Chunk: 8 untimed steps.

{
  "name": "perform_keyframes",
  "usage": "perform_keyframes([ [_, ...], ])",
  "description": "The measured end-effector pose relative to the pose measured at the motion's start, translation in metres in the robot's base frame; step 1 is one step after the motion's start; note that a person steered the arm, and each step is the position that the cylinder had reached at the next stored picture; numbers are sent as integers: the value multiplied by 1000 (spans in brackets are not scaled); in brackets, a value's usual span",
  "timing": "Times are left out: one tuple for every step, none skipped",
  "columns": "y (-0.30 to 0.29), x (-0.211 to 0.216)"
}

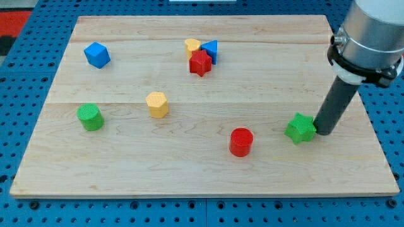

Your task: Slide the green star to the red star

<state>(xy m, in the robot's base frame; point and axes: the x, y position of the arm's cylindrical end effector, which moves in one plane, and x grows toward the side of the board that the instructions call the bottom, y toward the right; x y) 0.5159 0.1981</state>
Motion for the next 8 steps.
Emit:
perform_keyframes([
  [-8,24],
  [-26,22],
  [-26,18],
  [-26,-3],
  [-27,-27],
  [-25,-42],
  [-24,-54],
  [-24,-67],
])
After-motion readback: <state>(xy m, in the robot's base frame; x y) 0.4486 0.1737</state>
